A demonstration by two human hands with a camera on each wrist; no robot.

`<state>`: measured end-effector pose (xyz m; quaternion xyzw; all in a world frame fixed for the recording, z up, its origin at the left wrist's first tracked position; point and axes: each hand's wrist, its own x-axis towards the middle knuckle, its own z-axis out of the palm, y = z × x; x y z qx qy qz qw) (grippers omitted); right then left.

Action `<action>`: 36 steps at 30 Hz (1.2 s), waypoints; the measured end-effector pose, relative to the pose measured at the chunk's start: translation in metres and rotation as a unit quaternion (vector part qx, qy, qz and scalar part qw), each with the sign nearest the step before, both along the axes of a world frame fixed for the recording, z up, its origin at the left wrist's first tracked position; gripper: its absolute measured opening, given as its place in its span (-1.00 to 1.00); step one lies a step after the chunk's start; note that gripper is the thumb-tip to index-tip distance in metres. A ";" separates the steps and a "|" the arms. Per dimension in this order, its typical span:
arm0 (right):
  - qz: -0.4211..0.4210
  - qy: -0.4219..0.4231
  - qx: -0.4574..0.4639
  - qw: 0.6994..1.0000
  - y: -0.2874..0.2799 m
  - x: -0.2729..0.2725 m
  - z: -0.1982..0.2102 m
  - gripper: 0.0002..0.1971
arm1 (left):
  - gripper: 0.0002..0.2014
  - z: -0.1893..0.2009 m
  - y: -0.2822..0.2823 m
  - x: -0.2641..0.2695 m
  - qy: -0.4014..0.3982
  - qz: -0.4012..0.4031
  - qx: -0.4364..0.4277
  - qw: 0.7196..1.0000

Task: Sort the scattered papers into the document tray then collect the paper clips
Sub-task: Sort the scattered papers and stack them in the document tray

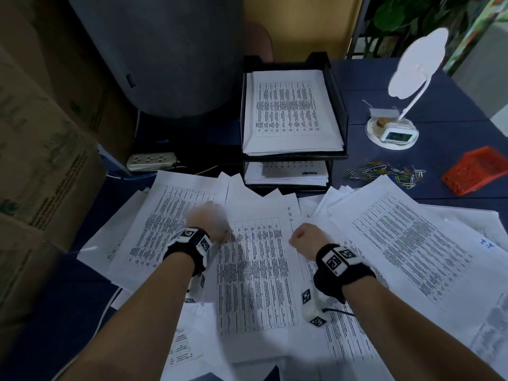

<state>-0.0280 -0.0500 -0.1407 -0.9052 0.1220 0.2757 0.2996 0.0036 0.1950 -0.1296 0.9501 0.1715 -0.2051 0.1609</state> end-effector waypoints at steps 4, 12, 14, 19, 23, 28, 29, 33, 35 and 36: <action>-0.032 0.013 0.013 0.999 0.001 0.001 -0.002 -0.54 | -0.21 -0.001 0.003 0.000 0.016 -0.032 0.007 0.999; 0.031 0.022 0.024 0.999 0.001 0.000 -0.003 -0.53 | 0.04 -0.008 0.007 0.003 -0.003 -0.071 -0.042 0.997; 0.042 0.020 0.018 0.999 0.001 -0.001 -0.003 -0.54 | 0.04 -0.006 0.009 0.007 0.013 -0.098 -0.005 0.995; 0.039 0.015 0.021 0.999 0.002 -0.001 -0.003 -0.57 | -0.12 0.006 0.003 0.012 0.029 -0.168 0.073 0.983; 0.013 0.014 0.025 0.999 0.001 0.000 -0.003 -0.57 | -0.31 -0.001 0.010 0.021 -0.024 -0.099 -0.021 0.995; -0.026 -0.005 0.039 0.999 -0.001 0.002 -0.005 -0.53 | -0.87 0.002 0.009 0.020 -0.085 -0.008 -0.210 0.974; -0.043 -0.013 0.060 0.997 -0.002 0.002 -0.005 -0.54 | -0.94 0.003 0.010 0.019 -0.097 0.019 -0.274 0.957; -0.132 -0.058 0.175 0.974 -0.009 0.002 -0.005 -0.67 | -0.81 0.013 0.012 0.013 -0.142 0.102 -0.467 0.867; -0.148 -0.061 0.187 0.969 -0.016 0.002 -0.002 -0.72 | -0.82 0.015 0.009 0.012 -0.141 0.123 -0.494 0.849; -0.147 -0.054 0.182 0.971 -0.020 0.002 0.001 -0.72 | -0.84 0.014 0.008 0.011 -0.135 0.134 -0.500 0.845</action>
